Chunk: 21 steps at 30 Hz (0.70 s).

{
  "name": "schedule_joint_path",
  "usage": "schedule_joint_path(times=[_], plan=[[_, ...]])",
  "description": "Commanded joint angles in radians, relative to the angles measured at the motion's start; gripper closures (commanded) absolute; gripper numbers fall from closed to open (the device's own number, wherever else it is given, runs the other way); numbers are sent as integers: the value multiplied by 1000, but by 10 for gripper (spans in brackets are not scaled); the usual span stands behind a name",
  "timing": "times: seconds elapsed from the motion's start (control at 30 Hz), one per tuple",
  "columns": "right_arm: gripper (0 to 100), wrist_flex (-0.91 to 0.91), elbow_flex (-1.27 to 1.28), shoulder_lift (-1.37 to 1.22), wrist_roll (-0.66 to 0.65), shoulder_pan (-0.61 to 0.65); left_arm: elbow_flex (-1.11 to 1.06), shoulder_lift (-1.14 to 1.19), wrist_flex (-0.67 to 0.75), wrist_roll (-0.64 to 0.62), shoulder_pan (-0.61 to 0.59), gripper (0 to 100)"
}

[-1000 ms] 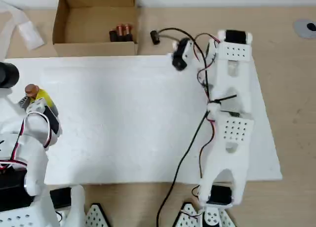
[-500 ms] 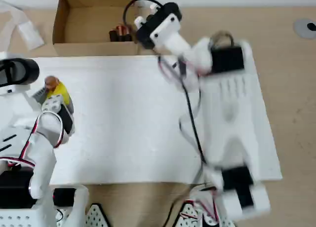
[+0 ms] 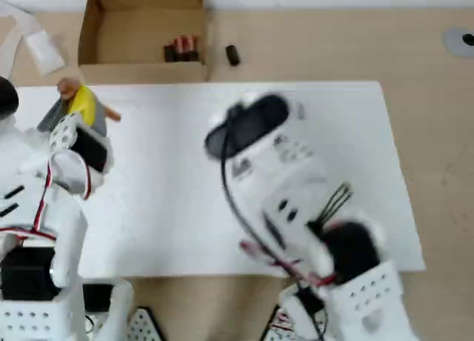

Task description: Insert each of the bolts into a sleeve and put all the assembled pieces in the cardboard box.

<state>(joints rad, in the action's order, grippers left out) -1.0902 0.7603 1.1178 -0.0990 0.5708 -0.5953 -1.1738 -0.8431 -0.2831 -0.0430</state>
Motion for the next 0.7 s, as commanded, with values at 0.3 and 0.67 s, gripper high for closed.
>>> schedule_joint_path(times=[0.3, 0.67], plan=[[988, 606, 529, 348, 12, 271, -92, -1, 144, -6, 299, 994], [989, 698, 553, 417, 14, 271, -86, -10, 46, -6, 264, 994]])
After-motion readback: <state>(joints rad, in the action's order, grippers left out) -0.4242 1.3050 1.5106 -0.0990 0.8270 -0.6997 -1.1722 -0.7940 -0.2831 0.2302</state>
